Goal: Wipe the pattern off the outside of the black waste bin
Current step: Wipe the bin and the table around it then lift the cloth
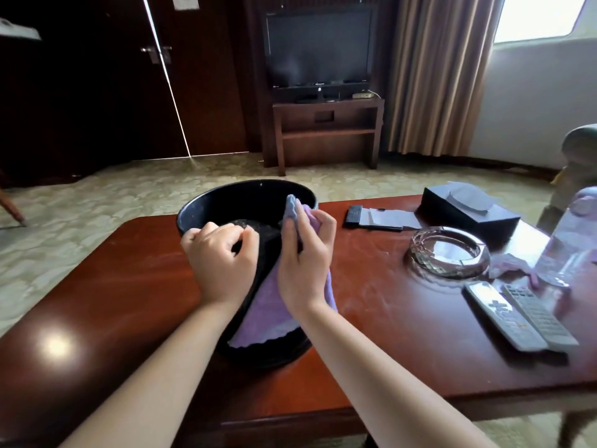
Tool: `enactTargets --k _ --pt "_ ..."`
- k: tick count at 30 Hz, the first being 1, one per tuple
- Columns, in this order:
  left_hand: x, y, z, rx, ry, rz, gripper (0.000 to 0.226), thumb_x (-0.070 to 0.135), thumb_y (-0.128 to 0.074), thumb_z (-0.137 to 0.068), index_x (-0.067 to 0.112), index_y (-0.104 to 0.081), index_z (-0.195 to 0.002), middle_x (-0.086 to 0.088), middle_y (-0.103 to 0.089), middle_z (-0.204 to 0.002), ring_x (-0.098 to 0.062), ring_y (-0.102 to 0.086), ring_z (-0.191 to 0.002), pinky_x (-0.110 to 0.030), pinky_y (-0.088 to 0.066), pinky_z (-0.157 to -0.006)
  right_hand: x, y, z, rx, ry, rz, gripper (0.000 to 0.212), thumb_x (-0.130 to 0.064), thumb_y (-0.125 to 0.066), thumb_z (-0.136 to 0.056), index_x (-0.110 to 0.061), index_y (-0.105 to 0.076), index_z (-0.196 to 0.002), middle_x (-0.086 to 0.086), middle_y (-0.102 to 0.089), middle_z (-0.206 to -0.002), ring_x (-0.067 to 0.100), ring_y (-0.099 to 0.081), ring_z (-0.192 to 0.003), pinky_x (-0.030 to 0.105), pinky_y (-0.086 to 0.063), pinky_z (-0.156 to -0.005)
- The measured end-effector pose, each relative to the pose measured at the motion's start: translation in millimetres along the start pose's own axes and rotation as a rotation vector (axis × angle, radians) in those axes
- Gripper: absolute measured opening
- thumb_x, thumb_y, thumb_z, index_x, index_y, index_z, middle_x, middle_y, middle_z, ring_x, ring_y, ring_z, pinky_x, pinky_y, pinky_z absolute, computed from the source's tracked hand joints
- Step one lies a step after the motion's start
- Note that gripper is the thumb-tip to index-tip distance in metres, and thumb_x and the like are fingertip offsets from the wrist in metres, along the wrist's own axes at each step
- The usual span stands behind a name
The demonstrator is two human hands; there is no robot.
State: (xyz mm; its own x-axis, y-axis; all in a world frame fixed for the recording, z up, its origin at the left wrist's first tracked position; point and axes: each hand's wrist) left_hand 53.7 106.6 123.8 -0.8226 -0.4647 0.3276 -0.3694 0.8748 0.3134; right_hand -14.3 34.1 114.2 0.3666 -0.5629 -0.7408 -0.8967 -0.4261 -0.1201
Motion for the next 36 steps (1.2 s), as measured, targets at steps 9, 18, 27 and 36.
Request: enactTargets --k 9,18,27,36 --pt "-0.5 -1.2 -0.8 0.026 -0.002 0.039 0.037 0.025 -0.043 -0.077 0.031 -0.018 -0.049 0.014 -0.018 -0.042 -0.016 -0.028 -0.05 -0.034 -0.027 -0.071 88.9 14.9 -5.5 -0.15 -0.847 -0.066 0.043 -0.037 -0.035 -0.094 -0.008 -0.059 -0.115 0.013 -0.063 -0.112 0.018 -0.055 -0.089 0.027 -0.045 -0.077" --pt "-1.3 -2.0 -0.2 0.036 -0.016 0.025 0.032 0.024 -0.043 -0.078 0.023 -0.029 -0.049 0.011 -0.023 -0.044 -0.018 -0.031 -0.049 -0.034 -0.027 -0.07 35.4 5.6 73.0 -0.097 -0.293 -0.145 0.044 -0.034 -0.028 -0.097 -0.039 -0.015 -0.138 -0.019 -0.009 -0.153 -0.003 -0.003 -0.142 0.017 0.0 -0.116" --pt "-0.7 -0.4 -0.3 0.0 0.019 0.049 0.033 0.026 -0.044 -0.077 0.022 -0.03 -0.047 0.008 -0.027 -0.043 -0.018 -0.033 -0.049 -0.033 -0.025 -0.071 59.9 0.8 -35.6 -0.173 -0.387 -0.294 0.052 -0.043 -0.028 -0.097 -0.022 -0.033 -0.145 -0.013 -0.03 -0.149 0.0 -0.024 -0.138 0.025 -0.01 -0.119" --pt "-1.5 1.1 0.3 0.011 -0.015 0.066 0.035 0.023 -0.043 -0.083 0.022 -0.029 -0.05 0.008 -0.028 -0.046 -0.02 -0.034 -0.051 -0.037 -0.027 -0.069 34.7 -1.7 67.1 -0.225 0.017 0.018 0.055 -0.044 -0.025 -0.098 -0.042 0.002 -0.146 -0.027 0.01 -0.153 0.007 0.008 -0.145 0.032 0.005 -0.118"
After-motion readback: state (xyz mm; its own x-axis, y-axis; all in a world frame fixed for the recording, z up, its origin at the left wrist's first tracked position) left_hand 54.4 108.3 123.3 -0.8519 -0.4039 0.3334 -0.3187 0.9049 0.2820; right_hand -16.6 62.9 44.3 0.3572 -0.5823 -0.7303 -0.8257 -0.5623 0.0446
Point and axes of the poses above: each hand's wrist, its own z-axis away from the middle knuckle, its own y-axis out of the back of the hand, x = y × z
